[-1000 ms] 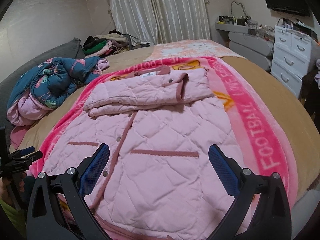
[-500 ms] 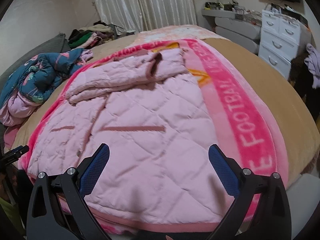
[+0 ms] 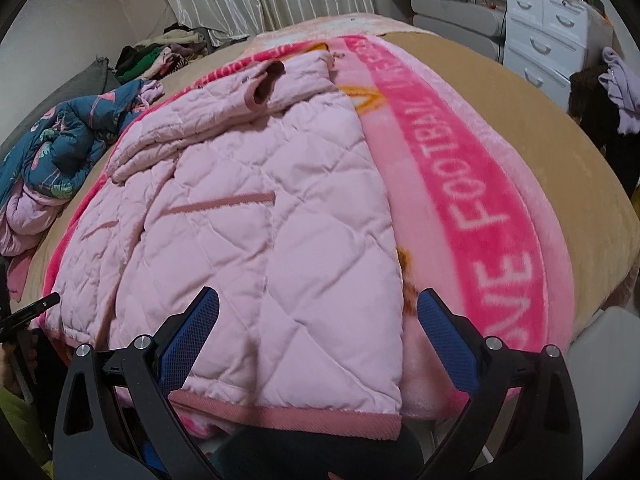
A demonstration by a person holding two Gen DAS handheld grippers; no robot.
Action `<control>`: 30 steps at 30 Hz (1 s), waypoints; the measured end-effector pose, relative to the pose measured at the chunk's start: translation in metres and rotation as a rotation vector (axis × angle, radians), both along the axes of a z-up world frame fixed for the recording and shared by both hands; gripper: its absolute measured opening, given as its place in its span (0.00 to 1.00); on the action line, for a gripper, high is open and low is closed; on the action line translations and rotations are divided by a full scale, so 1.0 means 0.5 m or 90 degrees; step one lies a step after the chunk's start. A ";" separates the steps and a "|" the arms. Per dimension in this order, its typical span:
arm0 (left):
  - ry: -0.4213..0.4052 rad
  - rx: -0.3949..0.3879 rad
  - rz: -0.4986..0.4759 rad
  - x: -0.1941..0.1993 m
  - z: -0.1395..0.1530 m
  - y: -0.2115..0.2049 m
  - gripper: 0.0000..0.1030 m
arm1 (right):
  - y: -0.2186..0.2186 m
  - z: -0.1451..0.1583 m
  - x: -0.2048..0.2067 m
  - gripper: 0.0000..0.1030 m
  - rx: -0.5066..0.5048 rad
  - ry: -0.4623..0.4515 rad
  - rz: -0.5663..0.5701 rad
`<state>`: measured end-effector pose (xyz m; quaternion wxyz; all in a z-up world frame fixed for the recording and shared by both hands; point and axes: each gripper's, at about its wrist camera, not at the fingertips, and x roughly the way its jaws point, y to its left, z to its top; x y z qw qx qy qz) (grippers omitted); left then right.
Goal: Fold large clothes
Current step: 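Move the right tool to the ribbed hem of the jacket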
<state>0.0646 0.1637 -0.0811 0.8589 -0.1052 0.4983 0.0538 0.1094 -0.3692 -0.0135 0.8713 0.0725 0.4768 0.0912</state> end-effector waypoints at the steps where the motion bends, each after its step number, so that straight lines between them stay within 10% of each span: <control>1: 0.004 -0.004 0.000 0.003 -0.006 0.000 0.91 | -0.001 -0.004 -0.002 0.96 0.002 0.008 0.003; 19: 0.015 -0.035 -0.014 0.000 -0.021 0.004 0.91 | -0.018 -0.078 0.011 0.95 0.064 0.147 0.091; 30: 0.018 -0.043 -0.014 0.001 -0.030 -0.003 0.91 | 0.034 -0.051 -0.022 0.43 0.020 0.076 0.161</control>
